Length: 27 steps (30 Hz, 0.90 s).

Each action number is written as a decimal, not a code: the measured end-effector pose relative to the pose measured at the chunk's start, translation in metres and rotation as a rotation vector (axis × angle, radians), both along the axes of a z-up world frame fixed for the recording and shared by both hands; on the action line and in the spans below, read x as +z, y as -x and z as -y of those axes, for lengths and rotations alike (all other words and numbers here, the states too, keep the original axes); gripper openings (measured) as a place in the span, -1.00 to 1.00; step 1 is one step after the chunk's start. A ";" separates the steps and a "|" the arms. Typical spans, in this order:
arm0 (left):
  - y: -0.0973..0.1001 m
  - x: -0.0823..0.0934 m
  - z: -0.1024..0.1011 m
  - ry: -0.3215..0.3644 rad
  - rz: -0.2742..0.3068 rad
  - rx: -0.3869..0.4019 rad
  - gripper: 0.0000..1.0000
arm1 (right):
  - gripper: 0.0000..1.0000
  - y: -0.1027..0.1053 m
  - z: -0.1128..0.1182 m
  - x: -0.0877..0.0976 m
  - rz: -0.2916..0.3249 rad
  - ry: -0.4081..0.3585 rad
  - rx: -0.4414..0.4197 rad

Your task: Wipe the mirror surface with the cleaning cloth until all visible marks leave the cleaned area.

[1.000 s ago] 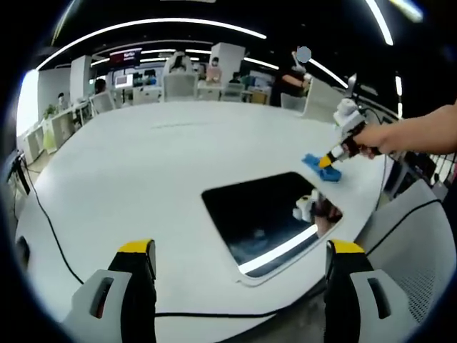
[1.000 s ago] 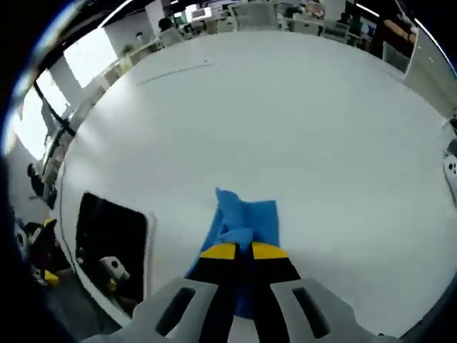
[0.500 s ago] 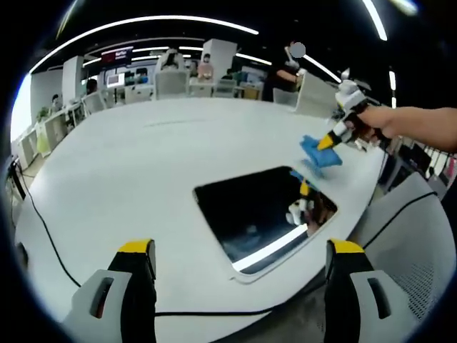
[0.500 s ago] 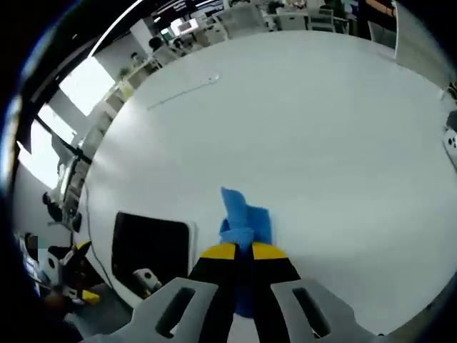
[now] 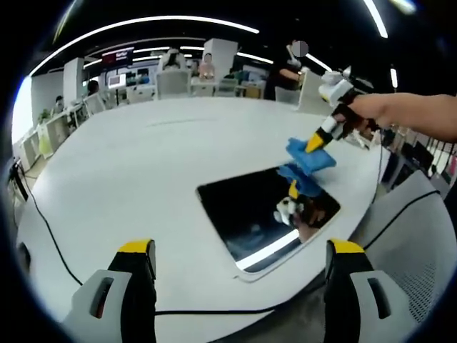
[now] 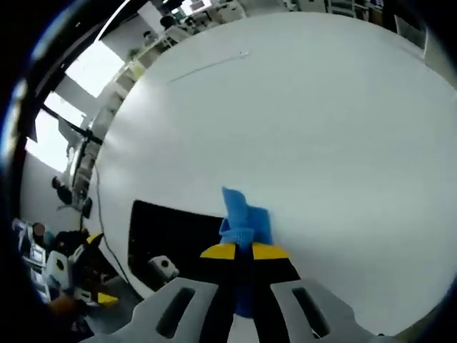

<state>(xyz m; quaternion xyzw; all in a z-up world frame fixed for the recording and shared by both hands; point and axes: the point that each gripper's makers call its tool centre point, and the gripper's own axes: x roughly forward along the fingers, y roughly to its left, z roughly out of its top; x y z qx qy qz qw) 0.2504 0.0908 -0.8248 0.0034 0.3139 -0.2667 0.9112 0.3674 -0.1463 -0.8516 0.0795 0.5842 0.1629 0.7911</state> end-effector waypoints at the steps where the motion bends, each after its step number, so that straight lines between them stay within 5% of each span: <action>1: 0.000 0.000 -0.001 -0.002 -0.003 0.004 0.99 | -1.00 0.003 -0.005 -0.003 -0.012 0.005 0.005; 4: -0.002 0.016 -0.003 0.039 0.021 0.014 0.99 | -1.00 0.003 -0.020 -0.014 -0.029 0.012 0.023; 10: -0.014 0.040 -0.048 0.030 0.080 0.023 0.99 | -1.00 0.006 -0.038 -0.022 -0.028 0.060 0.053; 18: -0.012 0.036 -0.092 0.010 0.074 0.034 0.99 | -1.00 0.007 -0.077 -0.022 -0.025 0.066 0.099; 27: -0.008 0.032 -0.104 0.000 0.072 0.023 0.99 | -1.00 0.007 -0.139 -0.020 -0.022 0.051 0.178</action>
